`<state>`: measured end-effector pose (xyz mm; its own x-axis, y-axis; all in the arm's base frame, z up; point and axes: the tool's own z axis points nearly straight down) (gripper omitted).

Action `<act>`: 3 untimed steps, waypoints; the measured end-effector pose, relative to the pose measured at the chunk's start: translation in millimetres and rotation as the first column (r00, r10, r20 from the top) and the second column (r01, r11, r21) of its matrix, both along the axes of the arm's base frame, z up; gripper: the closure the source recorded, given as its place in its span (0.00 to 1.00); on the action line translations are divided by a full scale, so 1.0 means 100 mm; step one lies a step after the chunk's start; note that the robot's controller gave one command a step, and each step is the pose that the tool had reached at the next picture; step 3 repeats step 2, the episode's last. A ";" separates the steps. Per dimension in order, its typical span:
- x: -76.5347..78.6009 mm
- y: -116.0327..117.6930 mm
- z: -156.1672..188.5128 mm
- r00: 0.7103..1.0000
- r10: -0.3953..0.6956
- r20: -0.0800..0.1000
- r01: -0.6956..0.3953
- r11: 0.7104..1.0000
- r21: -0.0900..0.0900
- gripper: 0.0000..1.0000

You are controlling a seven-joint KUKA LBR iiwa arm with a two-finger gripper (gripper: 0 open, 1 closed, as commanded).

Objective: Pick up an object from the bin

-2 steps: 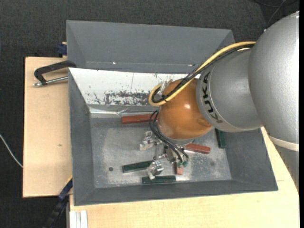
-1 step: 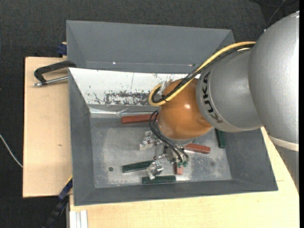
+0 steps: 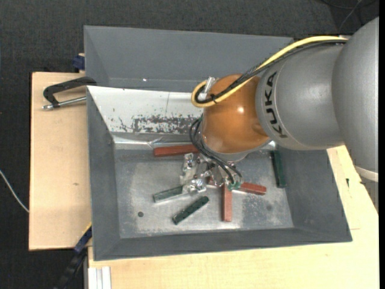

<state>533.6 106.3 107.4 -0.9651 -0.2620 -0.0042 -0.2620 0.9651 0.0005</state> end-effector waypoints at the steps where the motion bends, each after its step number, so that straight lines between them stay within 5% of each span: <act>1: -0.14 0.24 0.30 0.998 -0.059 -0.002 0.059 0.998 0.000 1.00; 2: -0.13 0.17 0.98 1.000 -0.031 -0.003 0.031 1.000 0.000 1.00; 3: -0.13 0.17 0.98 1.000 -0.031 -0.003 0.031 1.000 0.000 1.00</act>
Offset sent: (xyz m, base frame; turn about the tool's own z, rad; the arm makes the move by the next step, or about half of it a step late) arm -0.0083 0.0097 0.1222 0.0179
